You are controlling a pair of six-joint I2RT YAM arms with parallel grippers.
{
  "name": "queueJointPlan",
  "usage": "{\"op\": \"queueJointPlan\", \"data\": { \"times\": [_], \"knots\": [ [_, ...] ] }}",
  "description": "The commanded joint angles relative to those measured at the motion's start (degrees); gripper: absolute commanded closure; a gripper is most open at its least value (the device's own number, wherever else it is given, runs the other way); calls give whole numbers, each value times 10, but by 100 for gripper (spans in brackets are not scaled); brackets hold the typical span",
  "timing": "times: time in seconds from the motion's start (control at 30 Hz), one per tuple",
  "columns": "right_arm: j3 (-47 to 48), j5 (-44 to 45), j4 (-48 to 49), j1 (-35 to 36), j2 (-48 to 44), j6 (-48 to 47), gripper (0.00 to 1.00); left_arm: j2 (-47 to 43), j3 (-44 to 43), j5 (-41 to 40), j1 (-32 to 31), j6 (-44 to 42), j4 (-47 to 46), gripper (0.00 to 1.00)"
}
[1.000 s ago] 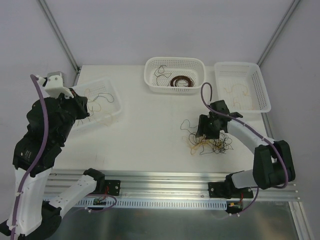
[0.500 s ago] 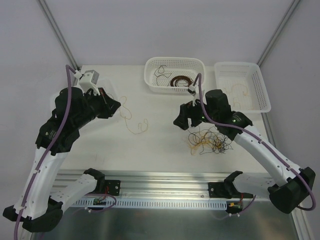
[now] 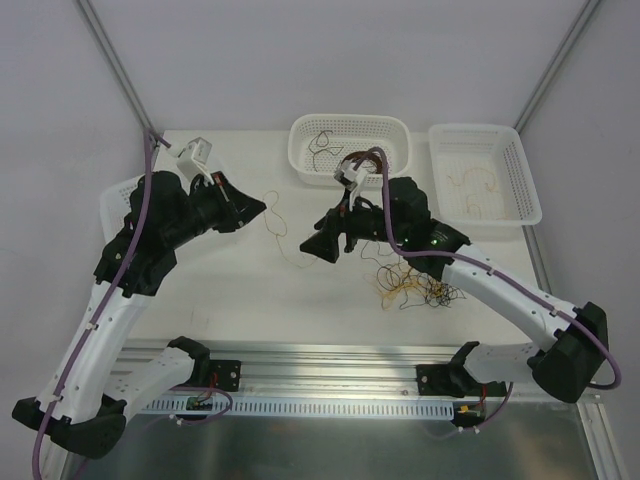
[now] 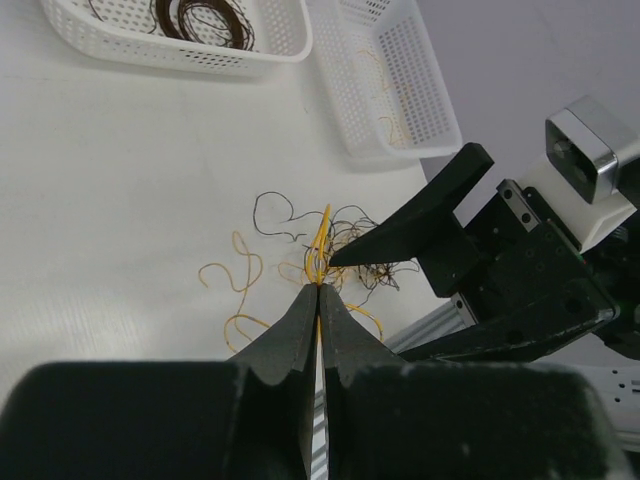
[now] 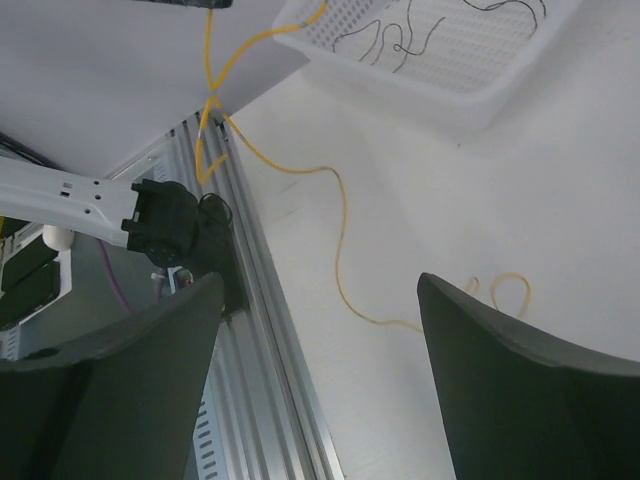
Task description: Untangle the cables
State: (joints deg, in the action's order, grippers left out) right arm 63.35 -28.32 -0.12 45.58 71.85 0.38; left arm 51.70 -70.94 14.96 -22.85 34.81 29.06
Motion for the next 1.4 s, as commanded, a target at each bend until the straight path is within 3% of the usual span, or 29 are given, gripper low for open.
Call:
{"op": "queueJointPlan", "data": {
  "times": [0.0, 0.4, 0.6, 0.8, 0.93, 1.07, 1.37],
  "knots": [
    [1, -41, 107, 11, 20, 34, 18, -10, 4, 9, -11, 43, -52, 100],
    [-11, -52, 119, 38, 111, 31, 19, -12, 5, -13, -30, 82, -76, 100],
    [-9, -63, 130, 45, 136, 40, 30, -14, 12, -24, -35, 89, -81, 100],
    [-7, -82, 144, 46, 147, 50, 49, -17, 16, -29, -36, 89, -83, 100],
    [-10, -82, 129, 45, 127, 38, 78, -24, 33, -59, -36, 82, -83, 100],
    [-17, -74, 98, 45, 87, 14, 99, -34, 66, -117, -35, 60, -82, 100],
    [2, -69, 33, 29, 7, -1, 99, 14, 141, -167, -36, 25, -79, 100]
  ]
}}
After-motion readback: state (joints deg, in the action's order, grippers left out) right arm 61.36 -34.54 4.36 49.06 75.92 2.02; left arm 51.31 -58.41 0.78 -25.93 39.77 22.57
